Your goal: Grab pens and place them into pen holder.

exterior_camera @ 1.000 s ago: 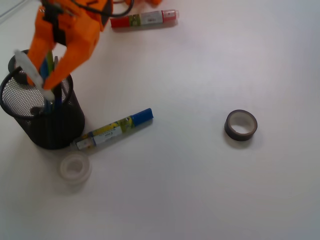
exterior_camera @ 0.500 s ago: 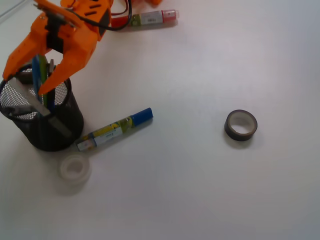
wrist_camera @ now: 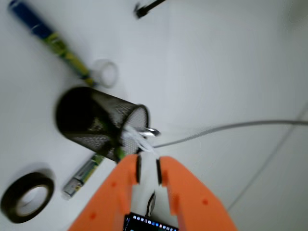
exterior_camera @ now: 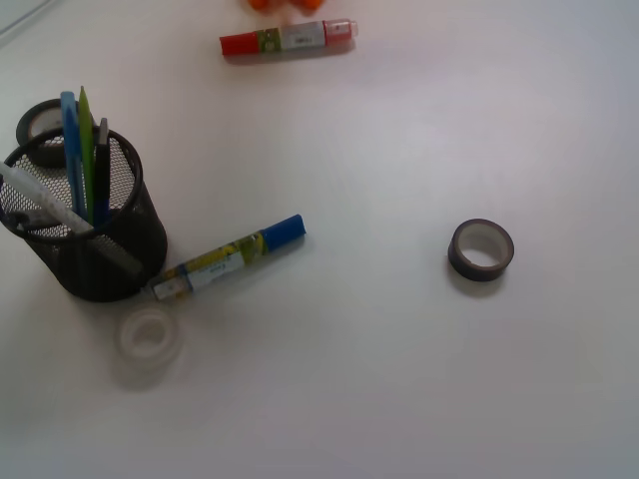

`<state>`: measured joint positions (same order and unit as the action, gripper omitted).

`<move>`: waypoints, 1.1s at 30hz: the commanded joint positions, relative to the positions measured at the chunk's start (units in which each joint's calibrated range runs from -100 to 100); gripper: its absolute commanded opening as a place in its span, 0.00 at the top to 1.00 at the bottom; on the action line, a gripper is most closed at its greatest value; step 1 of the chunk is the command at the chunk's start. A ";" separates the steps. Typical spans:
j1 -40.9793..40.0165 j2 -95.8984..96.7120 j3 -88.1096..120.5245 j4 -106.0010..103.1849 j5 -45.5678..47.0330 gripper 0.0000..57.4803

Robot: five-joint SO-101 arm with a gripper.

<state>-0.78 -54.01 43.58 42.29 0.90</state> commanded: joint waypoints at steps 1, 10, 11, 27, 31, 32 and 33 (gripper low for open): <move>-0.01 -23.04 17.11 14.93 4.49 0.93; 0.37 -43.53 43.83 26.04 2.78 0.93; 0.52 -43.02 48.54 26.04 2.59 0.93; 0.44 -44.97 50.36 25.78 2.83 0.94; 0.44 -44.97 50.36 25.78 2.83 0.94; 0.44 -44.97 50.36 25.78 2.83 0.94; 0.44 -44.97 50.36 25.78 2.83 0.94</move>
<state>-0.26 -98.43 94.25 68.29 3.79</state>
